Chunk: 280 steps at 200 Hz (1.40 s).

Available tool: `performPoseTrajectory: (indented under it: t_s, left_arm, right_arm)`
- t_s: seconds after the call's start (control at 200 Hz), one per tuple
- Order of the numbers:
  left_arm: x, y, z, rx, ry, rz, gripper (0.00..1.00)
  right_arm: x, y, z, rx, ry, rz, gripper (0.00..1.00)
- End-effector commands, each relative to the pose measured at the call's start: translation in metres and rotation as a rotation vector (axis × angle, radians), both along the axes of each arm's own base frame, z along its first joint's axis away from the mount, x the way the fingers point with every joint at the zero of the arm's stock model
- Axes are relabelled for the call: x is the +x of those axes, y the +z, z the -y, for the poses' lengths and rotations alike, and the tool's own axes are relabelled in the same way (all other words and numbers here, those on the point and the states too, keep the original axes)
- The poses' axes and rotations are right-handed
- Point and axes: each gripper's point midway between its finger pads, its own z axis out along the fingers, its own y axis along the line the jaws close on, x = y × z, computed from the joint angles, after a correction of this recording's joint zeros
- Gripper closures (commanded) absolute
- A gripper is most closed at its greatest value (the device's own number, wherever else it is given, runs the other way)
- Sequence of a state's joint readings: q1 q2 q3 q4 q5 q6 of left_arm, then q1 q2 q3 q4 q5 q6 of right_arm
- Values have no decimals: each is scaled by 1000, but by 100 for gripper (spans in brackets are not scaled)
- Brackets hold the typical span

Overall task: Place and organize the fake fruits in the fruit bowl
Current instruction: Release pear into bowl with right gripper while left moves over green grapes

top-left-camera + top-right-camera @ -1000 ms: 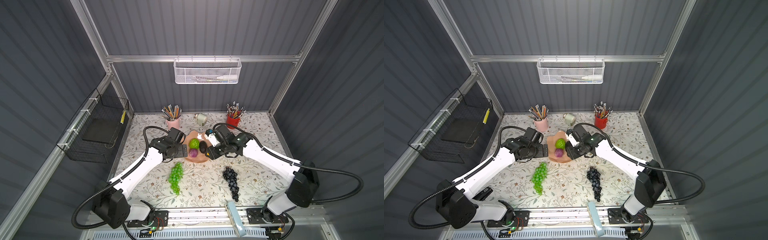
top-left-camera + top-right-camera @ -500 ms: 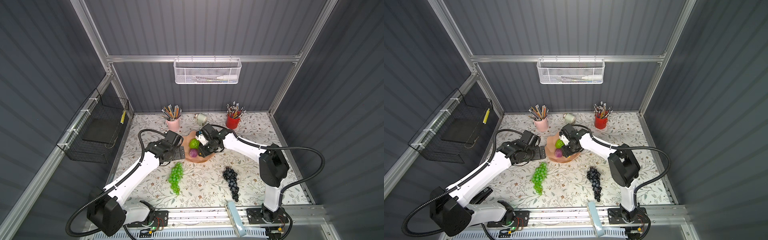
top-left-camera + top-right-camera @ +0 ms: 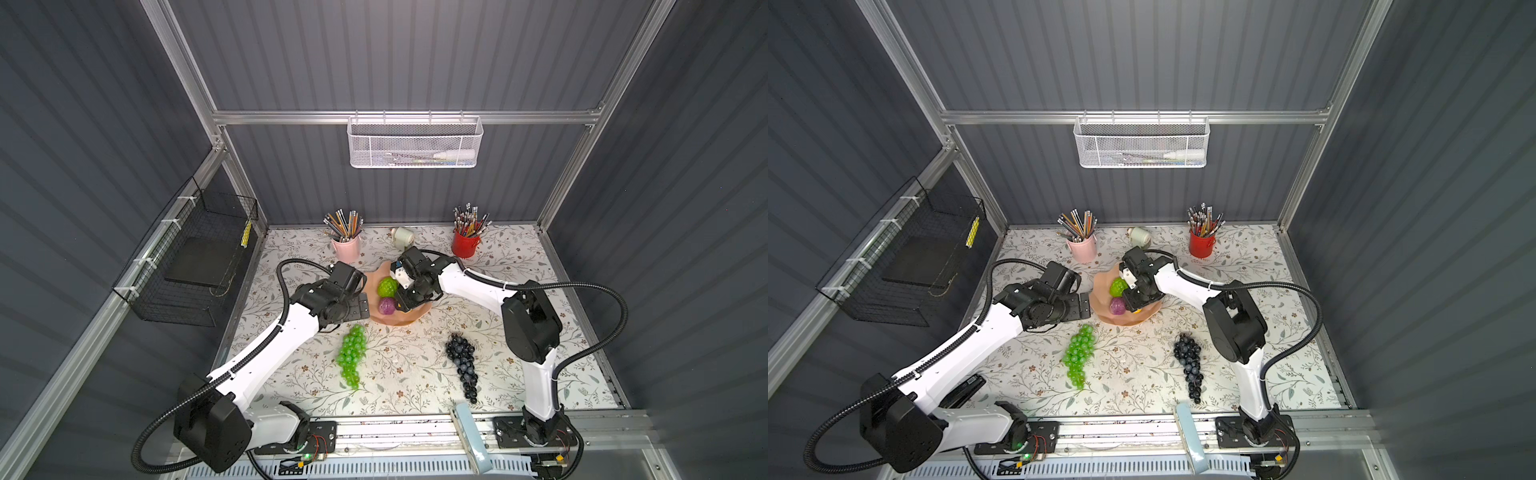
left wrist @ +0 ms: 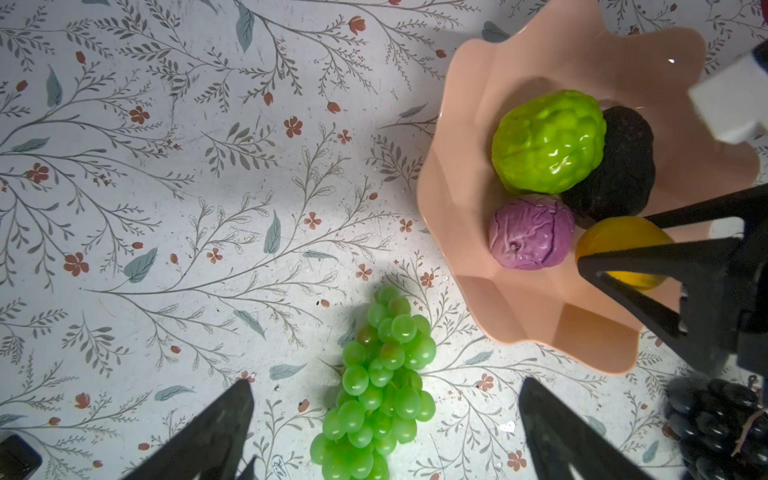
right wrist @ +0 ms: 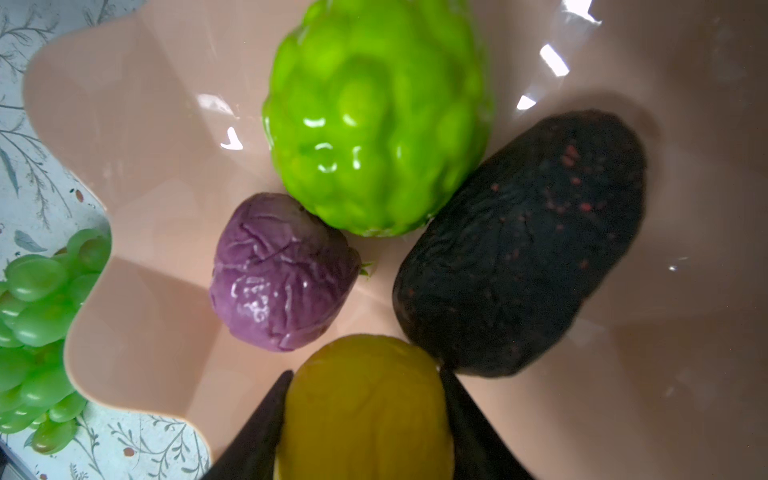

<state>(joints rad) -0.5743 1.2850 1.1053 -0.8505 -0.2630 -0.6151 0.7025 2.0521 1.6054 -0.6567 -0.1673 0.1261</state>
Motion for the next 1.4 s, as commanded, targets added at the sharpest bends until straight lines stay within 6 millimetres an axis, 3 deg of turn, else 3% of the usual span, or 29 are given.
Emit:
performPoseTrajectory:
  t_s: [0.0,0.185,0.44,1.041,1.216,1.396]
  left_arm:
    - [-6,-8,-8,34,22,-34,0]
    - [-11,-9,-11,38,27,-38,0]
    - [-12,-6,-13,29,38,-27,0]
    - [-12,-6,-13,36,38,-35,0]
    - [-12,-7,-12,34,35,-40,0]
    - [-15,-14,-1,10,-21,-82,1]
  right_arm:
    - [6,2,-7,25,13,0,52]
    - [7,1,-10,35,3,-9,43]
    - [6,1,-11,38,1,-16,38]
    - [-3,14,-4,32,1,-6,33]
    - [-6,30,-1,41,5,14,32]
    - [-4,69,-2,80,9,80,32]
